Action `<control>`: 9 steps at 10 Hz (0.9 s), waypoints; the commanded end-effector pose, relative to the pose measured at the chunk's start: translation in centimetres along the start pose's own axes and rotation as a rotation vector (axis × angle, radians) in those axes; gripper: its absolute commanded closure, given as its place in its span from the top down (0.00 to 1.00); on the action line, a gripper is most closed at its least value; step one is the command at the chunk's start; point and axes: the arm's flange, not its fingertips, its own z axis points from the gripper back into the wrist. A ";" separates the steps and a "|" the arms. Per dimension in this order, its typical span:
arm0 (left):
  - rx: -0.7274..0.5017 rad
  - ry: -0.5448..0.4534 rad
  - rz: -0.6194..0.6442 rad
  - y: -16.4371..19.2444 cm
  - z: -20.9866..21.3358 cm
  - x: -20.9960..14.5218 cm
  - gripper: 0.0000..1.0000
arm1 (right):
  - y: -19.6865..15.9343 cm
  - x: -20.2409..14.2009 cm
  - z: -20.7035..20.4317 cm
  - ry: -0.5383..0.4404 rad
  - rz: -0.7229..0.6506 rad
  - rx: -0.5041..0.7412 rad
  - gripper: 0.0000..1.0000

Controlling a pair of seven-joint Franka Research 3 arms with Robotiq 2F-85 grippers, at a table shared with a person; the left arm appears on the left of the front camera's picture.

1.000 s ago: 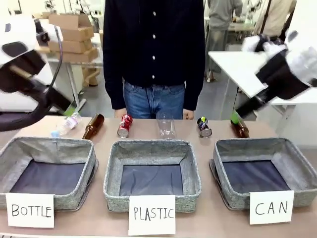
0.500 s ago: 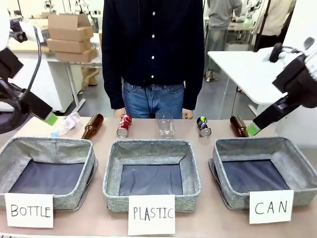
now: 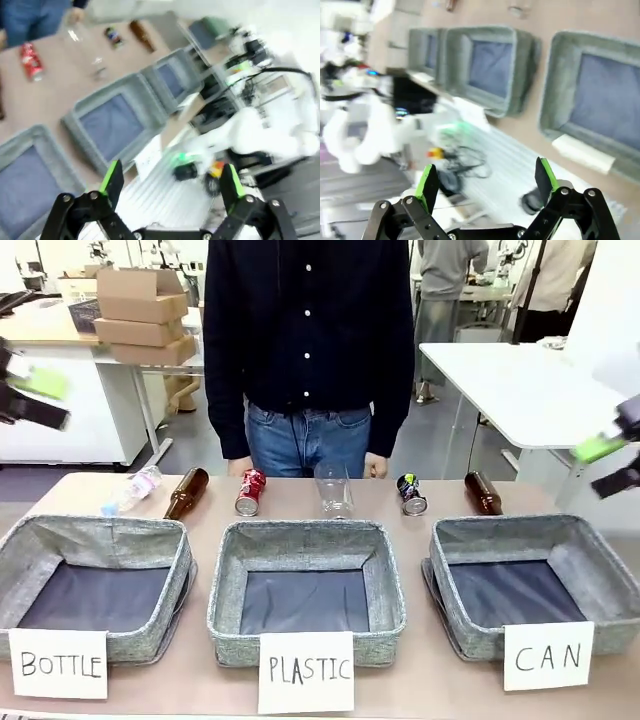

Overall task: Sort the can waste into the basket.
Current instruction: Pick up the can waste from the table and place it in the right Fabric basket.

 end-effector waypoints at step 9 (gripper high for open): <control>-0.446 -0.174 0.410 9.5 0.4 -0.7 1.00 | -4.6 -1.4 4.9 -0.290 -0.343 0.486 1.00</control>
